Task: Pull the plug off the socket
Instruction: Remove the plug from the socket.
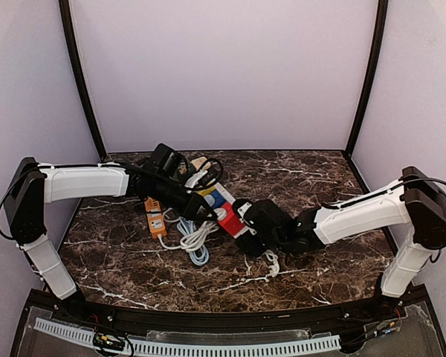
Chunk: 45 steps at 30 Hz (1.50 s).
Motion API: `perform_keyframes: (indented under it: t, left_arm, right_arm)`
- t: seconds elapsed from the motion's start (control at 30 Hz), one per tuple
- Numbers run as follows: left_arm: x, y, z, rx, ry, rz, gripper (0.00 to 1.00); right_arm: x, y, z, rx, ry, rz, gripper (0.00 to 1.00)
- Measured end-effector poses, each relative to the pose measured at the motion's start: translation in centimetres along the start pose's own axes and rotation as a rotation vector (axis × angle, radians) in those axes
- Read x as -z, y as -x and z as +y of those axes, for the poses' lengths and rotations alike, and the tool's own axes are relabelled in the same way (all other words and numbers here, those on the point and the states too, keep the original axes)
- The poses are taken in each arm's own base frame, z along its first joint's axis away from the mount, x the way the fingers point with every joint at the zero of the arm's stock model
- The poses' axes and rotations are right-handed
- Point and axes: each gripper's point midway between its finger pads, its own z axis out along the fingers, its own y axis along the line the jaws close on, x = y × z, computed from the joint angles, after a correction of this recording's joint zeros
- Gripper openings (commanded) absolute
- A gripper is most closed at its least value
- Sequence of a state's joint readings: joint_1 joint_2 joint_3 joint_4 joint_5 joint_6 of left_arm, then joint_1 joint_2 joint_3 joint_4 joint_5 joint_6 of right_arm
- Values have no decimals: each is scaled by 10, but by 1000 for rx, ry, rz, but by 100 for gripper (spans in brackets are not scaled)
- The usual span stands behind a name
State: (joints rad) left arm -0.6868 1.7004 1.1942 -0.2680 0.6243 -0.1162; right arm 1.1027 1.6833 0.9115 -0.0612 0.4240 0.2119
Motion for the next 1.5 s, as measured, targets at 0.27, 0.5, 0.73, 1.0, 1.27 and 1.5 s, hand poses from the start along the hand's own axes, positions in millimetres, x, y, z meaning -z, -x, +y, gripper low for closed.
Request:
perform_keyframes:
  t: [0.27, 0.5, 0.73, 1.0, 1.27, 1.5]
  left_arm:
    - [0, 1, 0, 1, -2, -2, 1]
    - [0, 3, -1, -2, -6, -10, 1]
    - [-1, 6, 0, -14, -4, -26, 1]
    - [-1, 9, 0, -27, -6, -44, 1]
    - [-2, 8, 0, -28, -8, -45, 1]
    - [-2, 8, -1, -15, -17, -44, 1]
  right_arm:
    - [-2, 0, -3, -23, -22, 42, 0]
    - [-6, 0, -5, -71, -14, 116, 0]
    - [-11, -1, -8, -156, 32, 149, 0]
    - [-13, -1, -10, -202, 57, 158, 0]
    - [-12, -1, -11, -190, 66, 111, 0]
    - [-8, 1, -15, -112, 50, 48, 0]
